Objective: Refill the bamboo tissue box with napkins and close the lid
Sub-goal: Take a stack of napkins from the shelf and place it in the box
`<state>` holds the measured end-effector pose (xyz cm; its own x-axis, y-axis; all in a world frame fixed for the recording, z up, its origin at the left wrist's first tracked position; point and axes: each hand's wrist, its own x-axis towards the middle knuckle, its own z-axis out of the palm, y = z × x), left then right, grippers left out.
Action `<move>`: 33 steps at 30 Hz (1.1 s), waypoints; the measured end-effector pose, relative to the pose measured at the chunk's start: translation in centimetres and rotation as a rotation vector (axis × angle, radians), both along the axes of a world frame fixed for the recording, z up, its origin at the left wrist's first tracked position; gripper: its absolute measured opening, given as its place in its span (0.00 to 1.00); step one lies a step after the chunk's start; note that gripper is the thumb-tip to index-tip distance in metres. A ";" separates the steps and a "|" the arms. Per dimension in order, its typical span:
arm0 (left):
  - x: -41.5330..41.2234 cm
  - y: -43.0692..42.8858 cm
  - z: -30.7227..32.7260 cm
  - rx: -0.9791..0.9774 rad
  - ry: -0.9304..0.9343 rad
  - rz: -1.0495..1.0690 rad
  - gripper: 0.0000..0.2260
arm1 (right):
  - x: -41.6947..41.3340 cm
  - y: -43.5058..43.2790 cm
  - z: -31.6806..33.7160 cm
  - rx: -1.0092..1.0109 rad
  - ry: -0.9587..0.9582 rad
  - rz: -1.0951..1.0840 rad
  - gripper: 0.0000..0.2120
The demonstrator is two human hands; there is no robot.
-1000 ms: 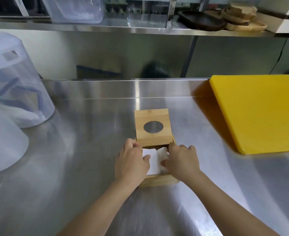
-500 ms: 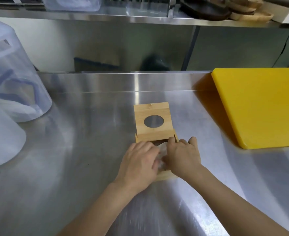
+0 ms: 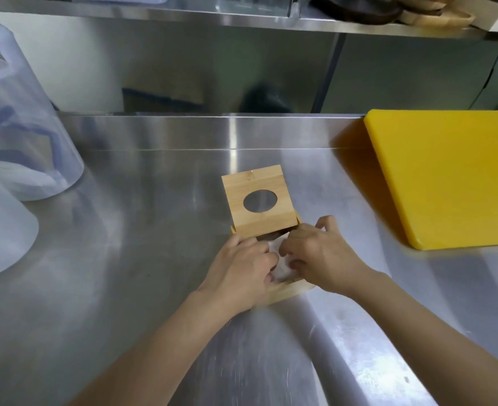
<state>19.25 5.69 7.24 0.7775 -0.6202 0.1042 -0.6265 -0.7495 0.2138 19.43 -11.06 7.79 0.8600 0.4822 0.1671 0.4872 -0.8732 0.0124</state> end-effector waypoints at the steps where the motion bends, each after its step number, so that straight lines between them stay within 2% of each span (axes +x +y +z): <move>1: 0.0 0.1 0.2 0.035 0.004 -0.005 0.08 | 0.4 -0.5 0.1 -0.017 0.069 0.050 0.07; 6: 0.6 0.4 0.9 0.234 0.028 -0.018 0.10 | 1.6 -0.7 1.5 -0.277 0.180 0.021 0.06; 11: 1.8 -0.4 1.9 0.396 0.079 -0.019 0.04 | 1.3 0.4 1.8 -0.485 0.229 0.021 0.09; 14: 1.9 -0.5 2.5 0.403 0.023 -0.010 0.06 | 1.7 0.3 2.1 -0.447 0.244 0.041 0.09; 19: 1.3 0.8 3.0 0.283 -0.028 0.017 0.06 | 2.0 -0.9 2.5 -0.157 0.253 0.175 0.07; 23: 1.2 0.6 2.7 0.348 0.049 0.025 0.08 | 2.4 -0.7 2.0 -0.238 0.356 0.153 0.12; 27: 1.4 0.4 2.8 0.437 0.101 0.056 0.11 | 3.5 -0.7 1.6 -0.234 0.415 0.103 0.10; 30: 1.5 -0.2 3.0 0.488 0.122 0.080 0.12 | 4.0 0.2 1.6 -0.388 0.400 0.126 0.09; 33: 1.5 -0.9 3.5 0.523 0.157 0.080 0.06 | 4.2 0.6 1.6 -0.448 0.385 0.138 0.10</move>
